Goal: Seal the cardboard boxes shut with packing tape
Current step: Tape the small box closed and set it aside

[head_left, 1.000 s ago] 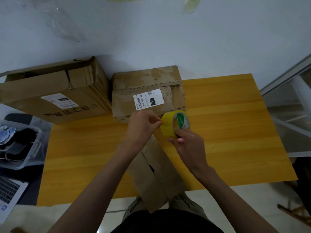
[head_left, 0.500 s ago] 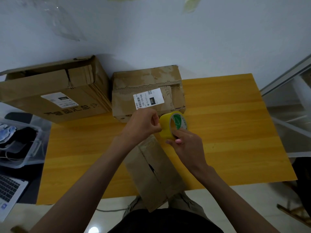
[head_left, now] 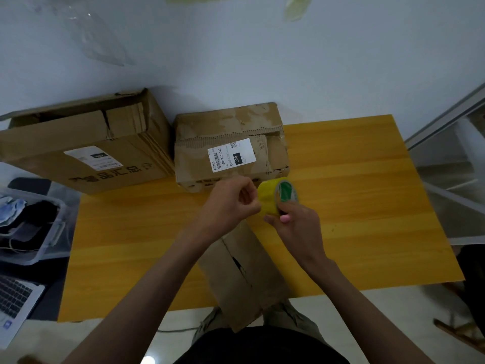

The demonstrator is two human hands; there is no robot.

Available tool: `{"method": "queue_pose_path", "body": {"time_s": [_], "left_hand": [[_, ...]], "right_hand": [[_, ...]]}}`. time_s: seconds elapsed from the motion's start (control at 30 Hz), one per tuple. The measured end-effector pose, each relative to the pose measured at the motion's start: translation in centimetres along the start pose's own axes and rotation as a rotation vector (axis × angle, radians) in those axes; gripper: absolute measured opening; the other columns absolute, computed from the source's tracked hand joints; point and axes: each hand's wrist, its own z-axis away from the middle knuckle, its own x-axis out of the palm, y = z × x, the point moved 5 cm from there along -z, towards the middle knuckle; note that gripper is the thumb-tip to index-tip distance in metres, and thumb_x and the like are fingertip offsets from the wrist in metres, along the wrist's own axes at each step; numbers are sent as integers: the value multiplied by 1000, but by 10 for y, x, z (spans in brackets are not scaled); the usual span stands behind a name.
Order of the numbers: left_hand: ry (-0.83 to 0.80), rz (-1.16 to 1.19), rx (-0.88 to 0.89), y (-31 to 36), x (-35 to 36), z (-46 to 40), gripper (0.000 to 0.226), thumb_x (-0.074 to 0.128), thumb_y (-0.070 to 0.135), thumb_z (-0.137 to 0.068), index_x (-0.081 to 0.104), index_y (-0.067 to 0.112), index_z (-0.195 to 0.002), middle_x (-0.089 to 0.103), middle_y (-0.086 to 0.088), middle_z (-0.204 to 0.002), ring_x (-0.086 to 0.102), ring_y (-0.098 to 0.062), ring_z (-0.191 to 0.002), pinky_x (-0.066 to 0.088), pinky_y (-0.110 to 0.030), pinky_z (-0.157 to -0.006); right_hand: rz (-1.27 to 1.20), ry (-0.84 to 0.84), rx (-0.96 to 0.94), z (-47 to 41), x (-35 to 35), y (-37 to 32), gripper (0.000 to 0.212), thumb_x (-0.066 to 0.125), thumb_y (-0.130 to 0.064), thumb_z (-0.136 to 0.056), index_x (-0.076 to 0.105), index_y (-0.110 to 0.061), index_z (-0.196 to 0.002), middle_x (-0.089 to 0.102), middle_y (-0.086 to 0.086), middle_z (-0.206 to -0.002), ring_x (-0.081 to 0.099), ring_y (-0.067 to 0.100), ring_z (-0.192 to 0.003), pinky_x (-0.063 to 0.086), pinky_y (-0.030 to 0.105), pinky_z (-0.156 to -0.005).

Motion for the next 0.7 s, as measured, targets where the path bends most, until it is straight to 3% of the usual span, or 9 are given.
{"method": "queue_pose_path", "body": {"time_s": [0.07,0.17,0.33,0.43,0.5,0.7], "left_hand": [[92,36,-25,-5,-4,2,12,79,16,-85,74,20,-95,68,7,-89,63,-6,-80,57,-27,-73],[107,24,-69,-9,-3,2,30,80,22,-85,76,21,-114,70,3,-99,65,-11,-87,58,-35,-81],[163,59,-102,-4,-10,3,18,86,20,-77,82,20,-95,75,6,-86,67,-6,-79,59,-35,-77],[193,12,-106,-1,-14,5,12,84,19,-80,82,19,-92,75,6,-84,63,0,-74,55,-21,-72],[198,-55,-85,2,-15,5,9,82,20,-83,82,20,-91,76,7,-85,60,4,-72,49,-12,-69],[136,-127,-51,5,-19,1,3,80,19,-85,81,19,-88,72,9,-80,58,6,-70,49,-14,-68]], "right_hand": [[-35,9,-17,0,-3,1,31,82,-26,-79,54,-27,-68,50,-15,-64,47,3,-58,38,26,-51],[-9,31,-57,1,-5,-8,42,83,-25,-79,43,-34,-70,39,-22,-62,43,-4,-58,27,11,-54],[16,72,-91,8,-6,-13,24,83,-24,-79,60,-21,-74,42,-21,-70,41,2,-61,28,9,-55],[59,62,-102,7,-5,-14,22,83,-25,-80,64,-16,-77,51,-13,-72,44,4,-62,35,21,-51],[79,66,-113,7,-6,-16,20,83,-26,-79,65,-16,-79,57,-9,-73,43,2,-63,33,21,-51],[153,82,-160,9,-6,-18,18,82,-26,-79,66,-17,-81,62,-6,-75,51,9,-60,33,23,-48]]}}
